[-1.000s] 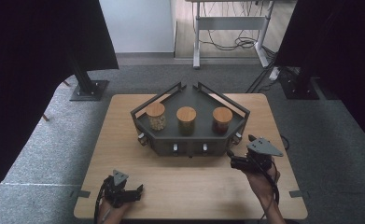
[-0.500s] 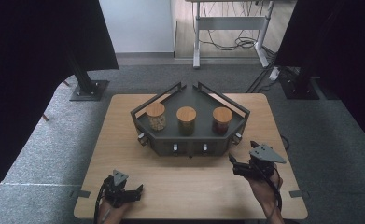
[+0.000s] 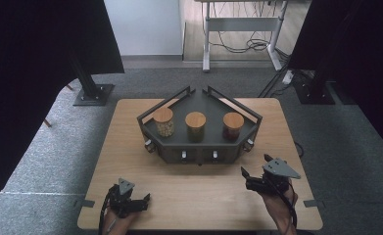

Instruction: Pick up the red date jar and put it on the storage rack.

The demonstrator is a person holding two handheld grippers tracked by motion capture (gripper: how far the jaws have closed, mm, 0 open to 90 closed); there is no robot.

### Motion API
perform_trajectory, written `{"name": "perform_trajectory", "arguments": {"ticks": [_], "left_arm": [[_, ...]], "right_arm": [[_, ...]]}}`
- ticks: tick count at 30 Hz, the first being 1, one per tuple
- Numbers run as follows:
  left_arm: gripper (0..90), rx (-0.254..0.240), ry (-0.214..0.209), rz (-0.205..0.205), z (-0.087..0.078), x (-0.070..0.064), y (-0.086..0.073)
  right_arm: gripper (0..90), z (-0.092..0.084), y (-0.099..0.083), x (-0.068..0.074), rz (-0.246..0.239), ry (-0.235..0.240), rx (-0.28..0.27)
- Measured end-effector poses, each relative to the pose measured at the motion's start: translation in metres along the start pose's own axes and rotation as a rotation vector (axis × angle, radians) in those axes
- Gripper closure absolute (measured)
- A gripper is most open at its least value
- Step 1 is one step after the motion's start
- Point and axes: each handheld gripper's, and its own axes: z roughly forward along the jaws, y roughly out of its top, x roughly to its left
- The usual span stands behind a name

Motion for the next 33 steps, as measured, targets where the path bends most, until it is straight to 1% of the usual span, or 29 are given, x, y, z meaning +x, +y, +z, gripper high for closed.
{"name": "perform_trajectory", "arguments": {"ticks": [9,13,33], "left_arm": [[2.0,0.000,0.000,0.000,0.000,0.000,0.000],[2.0,0.000,0.000,0.000,0.000,0.000,0.000],[2.0,0.000,0.000,0.000,0.000,0.000,0.000]], "right_arm": [[8.4,-0.002,-0.007,0.001,-0.005,-0.020,0.018],[8.5,-0.002,-0.012,0.001,0.003,-0.026,0.028],[8.5,0.007,-0.035,0.005,0.014,-0.051,0.084]]}}
